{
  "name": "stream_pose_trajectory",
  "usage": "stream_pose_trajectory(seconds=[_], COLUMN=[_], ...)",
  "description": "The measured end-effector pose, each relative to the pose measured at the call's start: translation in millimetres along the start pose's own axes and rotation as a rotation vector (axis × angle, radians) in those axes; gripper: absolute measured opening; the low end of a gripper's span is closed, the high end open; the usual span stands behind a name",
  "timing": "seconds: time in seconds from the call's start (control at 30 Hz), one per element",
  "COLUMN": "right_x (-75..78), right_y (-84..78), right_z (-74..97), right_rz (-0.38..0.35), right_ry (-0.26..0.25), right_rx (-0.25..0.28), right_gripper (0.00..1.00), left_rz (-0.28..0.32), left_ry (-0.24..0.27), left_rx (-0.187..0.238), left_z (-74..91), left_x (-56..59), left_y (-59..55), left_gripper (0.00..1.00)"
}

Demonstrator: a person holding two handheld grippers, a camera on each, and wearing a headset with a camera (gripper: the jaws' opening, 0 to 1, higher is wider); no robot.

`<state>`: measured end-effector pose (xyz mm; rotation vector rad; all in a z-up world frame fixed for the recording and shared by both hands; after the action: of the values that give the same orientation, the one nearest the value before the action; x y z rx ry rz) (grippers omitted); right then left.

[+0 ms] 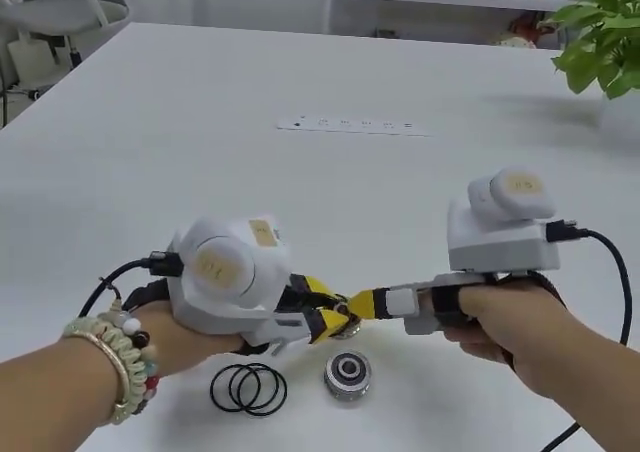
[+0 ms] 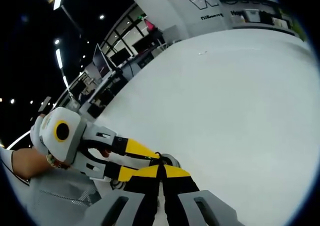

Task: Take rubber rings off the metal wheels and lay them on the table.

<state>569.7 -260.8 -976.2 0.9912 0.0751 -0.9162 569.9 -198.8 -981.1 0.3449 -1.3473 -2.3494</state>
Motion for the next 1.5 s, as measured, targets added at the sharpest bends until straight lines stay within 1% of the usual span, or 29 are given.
stream_pose_trajectory(seconds=[0.1, 0.2, 0.3, 0.4, 0.5, 0.63, 0.73, 0.9, 1.0, 1.07, 1.1, 1.13, 1.2, 1.27, 1.3, 1.33, 1.43, 1.47, 1.5], right_x=[-1.7, -1.3, -1.1, 0.7, 2.4, 4.2, 6.1, 5.7, 3.3, 1.5, 1.0, 0.5, 0.3, 0.9, 0.8, 0.7, -0.3, -0.7, -1.2], right_y=[0.0, 0.0, 0.5, 2.2, 4.6, 8.8, 12.2, 18.0, 21.7, 23.9, 24.7, 26.0, 27.1, 28.5, 29.3, 30.7, 34.5, 35.5, 36.7], right_z=[1.7, 1.8, 3.8, 5.6, 7.3, 10.2, 12.0, 15.3, 17.7, 18.7, 19.4, 19.4, 19.6, 20.9, 21.6, 22.2, 23.6, 24.0, 24.6], right_rz=[-0.006, -0.004, -0.009, -0.014, -0.021, -0.023, -0.03, -0.043, -0.045, -0.045, -0.046, -0.046, -0.045, -0.038, -0.035, -0.037, -0.043, -0.045, -0.044], right_ry=[0.0, -0.004, -0.007, -0.008, -0.008, -0.017, -0.022, -0.023, -0.02, -0.016, -0.014, -0.012, -0.013, -0.02, -0.02, -0.017, -0.008, -0.006, -0.005], right_rx=[0.005, 0.005, 0.01, 0.016, 0.027, 0.044, 0.059, 0.086, 0.102, 0.112, 0.116, 0.121, 0.124, 0.125, 0.128, 0.133, 0.15, 0.154, 0.159], right_gripper=[0.0, 0.0, 0.0, 0.0, 0.0, 0.0, 0.0, 0.0, 0.0, 0.0, 0.0, 0.0, 0.0, 0.0, 0.0, 0.0, 0.0, 0.0, 0.0], left_rz=[-0.006, -0.017, -0.015, -0.005, -0.022, -0.031, -0.038, -0.035, -0.023, -0.015, -0.004, 0.018, 0.012, -0.011, -0.013, -0.014, -0.012, -0.015, -0.023], left_ry=[-0.002, 0.001, -0.002, -0.015, -0.013, -0.03, -0.038, -0.045, -0.054, -0.055, -0.057, -0.064, -0.068, -0.055, -0.053, -0.052, -0.053, -0.054, -0.054], left_rx=[-0.013, -0.045, -0.062, -0.07, -0.057, -0.047, -0.048, -0.039, -0.003, 0.009, 0.011, 0.011, 0.021, 0.035, 0.035, 0.036, 0.046, 0.049, 0.05], left_z=[0.4, 1.3, 3.2, 5.0, 7.7, 12.2, 17.5, 20.7, 25.2, 28.0, 29.0, 30.7, 34.2, 38.9, 41.1, 42.9, 51.3, 53.8, 57.1], left_x=[0.8, 0.1, -0.8, 0.0, 1.1, 3.9, 5.7, 7.7, 9.1, 8.2, 7.9, 8.0, 8.3, 6.7, 6.6, 6.1, 6.0, 6.5, 6.9], left_y=[0.2, 1.2, 1.6, 4.3, 11.5, 19.6, 23.5, 28.4, 39.2, 45.0, 47.2, 50.2, 55.4, 63.5, 66.2, 68.4, 76.6, 78.2, 80.0], left_gripper=[0.13, 0.14, 0.17, 0.23, 0.24, 0.25, 0.29, 0.3, 0.33, 0.35, 0.35, 0.36, 0.37, 0.38, 0.39, 0.4, 0.49, 0.53, 0.55])
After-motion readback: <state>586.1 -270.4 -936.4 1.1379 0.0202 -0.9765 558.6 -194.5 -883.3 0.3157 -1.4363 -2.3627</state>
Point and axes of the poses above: the centre of the closed fingertips' face, and the gripper's own axes: z roughly backward along the fingers, x roughly to its right, y roughly out of its top, the point moved 4 cm from there along z, roughly backward along the fingers, and after that the axes turned 6 degrees about z, right-handed, at the moved point
